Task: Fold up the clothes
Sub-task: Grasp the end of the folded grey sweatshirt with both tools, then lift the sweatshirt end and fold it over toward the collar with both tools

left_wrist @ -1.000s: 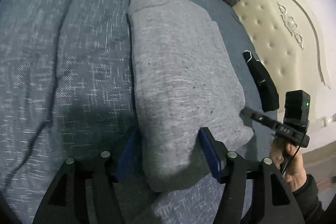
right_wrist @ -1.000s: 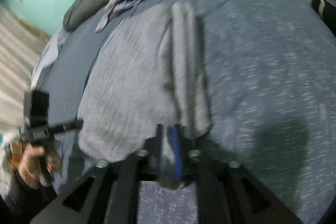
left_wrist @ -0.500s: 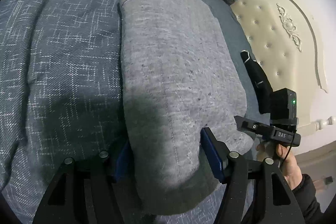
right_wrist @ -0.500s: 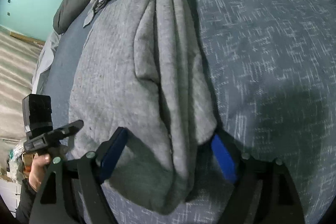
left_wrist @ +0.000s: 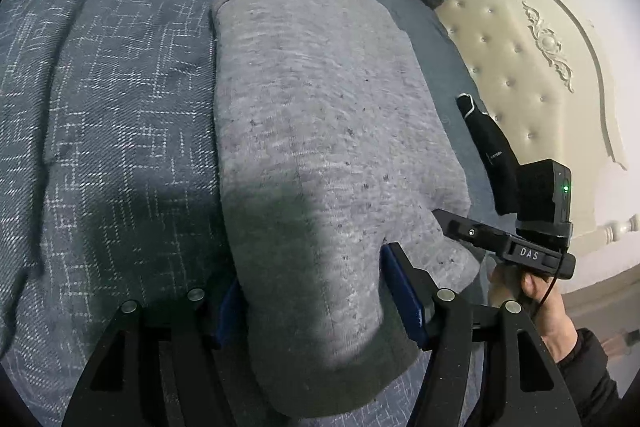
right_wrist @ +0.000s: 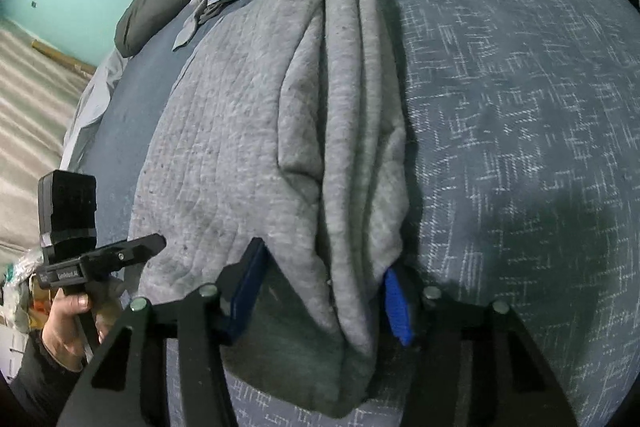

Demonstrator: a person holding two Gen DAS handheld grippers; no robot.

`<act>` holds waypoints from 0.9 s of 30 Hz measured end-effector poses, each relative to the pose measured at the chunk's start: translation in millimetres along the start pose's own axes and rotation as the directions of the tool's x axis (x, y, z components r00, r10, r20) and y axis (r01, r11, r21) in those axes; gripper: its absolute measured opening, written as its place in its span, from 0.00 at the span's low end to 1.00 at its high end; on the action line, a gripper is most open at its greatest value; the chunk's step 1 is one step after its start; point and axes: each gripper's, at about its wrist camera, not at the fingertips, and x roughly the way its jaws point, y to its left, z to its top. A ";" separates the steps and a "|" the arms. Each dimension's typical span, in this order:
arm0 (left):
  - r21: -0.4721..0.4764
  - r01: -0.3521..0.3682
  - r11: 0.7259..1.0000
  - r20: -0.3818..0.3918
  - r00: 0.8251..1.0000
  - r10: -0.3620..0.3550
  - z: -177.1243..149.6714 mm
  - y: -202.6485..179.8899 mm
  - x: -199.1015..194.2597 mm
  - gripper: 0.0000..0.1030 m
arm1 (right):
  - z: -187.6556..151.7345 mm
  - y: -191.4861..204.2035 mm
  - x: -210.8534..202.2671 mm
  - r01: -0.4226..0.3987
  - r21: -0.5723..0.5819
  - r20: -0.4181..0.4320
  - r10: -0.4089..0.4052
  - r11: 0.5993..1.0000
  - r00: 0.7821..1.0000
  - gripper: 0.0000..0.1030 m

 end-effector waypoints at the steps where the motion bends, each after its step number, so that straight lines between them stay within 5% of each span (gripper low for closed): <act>1: 0.000 0.001 1.000 0.001 1.000 -0.001 0.4 -0.7 1.0 0.65 | 2.2 1.4 5.1 -0.004 -0.004 0.002 0.004 1.000 1.000 0.56; 4: 0.006 -0.003 1.000 0.008 1.000 0.002 1.2 -1.8 2.8 0.63 | 7.0 7.3 15.4 -0.003 -0.019 0.015 0.003 1.000 1.000 0.48; 9: 0.025 -0.018 1.000 0.027 0.999 0.017 1.8 -8.3 -3.8 0.46 | 15.1 24.6 14.3 0.011 -0.084 0.059 -0.006 0.996 0.998 0.26; 16: 0.057 -0.015 0.998 0.068 0.998 0.012 13.5 -43.2 -26.8 0.40 | 25.9 25.6 -20.9 -0.023 -0.112 0.118 0.037 0.993 0.992 0.22; 27: 0.179 0.084 0.980 0.056 0.994 -0.096 28.6 -153.8 -59.1 0.40 | 58.2 33.4 -122.2 -0.116 -0.112 0.214 0.138 0.987 0.967 0.21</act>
